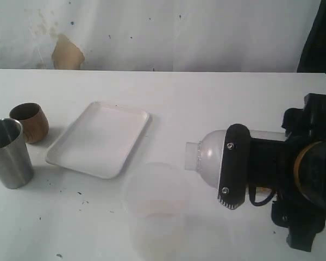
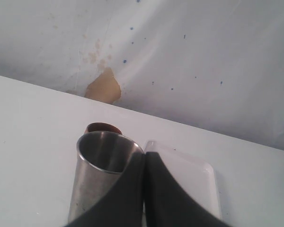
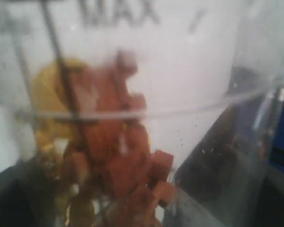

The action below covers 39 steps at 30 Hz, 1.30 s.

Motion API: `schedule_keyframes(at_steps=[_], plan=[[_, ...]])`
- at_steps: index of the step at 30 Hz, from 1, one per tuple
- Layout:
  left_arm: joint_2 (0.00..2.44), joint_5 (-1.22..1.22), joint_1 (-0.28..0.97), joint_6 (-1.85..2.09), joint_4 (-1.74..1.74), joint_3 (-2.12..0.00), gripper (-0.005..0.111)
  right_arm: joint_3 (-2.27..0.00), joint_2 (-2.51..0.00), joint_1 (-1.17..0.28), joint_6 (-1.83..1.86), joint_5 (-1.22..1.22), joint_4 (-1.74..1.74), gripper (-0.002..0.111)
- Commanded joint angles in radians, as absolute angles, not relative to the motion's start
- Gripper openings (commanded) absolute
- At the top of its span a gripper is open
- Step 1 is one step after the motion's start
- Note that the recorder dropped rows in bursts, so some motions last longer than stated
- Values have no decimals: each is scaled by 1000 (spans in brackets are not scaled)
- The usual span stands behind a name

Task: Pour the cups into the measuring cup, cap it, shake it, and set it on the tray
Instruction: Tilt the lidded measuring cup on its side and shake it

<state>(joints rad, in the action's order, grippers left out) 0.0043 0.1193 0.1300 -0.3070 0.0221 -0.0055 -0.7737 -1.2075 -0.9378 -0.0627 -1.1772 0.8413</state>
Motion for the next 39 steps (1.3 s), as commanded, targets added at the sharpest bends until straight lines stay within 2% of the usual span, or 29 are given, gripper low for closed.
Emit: schedule_keyframes(at_steps=[1, 18, 36, 39], plan=[[0, 106, 130, -306, 29, 0, 0, -779, -1211, -975, -76, -1219, 920, 0], [0, 106, 130, -306, 29, 0, 0, -779, -1211, -1083, -24, -1221, 1055, 0], [0, 106, 130, -306, 29, 0, 0, -779, -1211, -1086, -19, -1221, 1079, 0], [0, 106, 130, -306, 29, 0, 0, -779, -1202, -1121, 0, -1221, 1079, 0]])
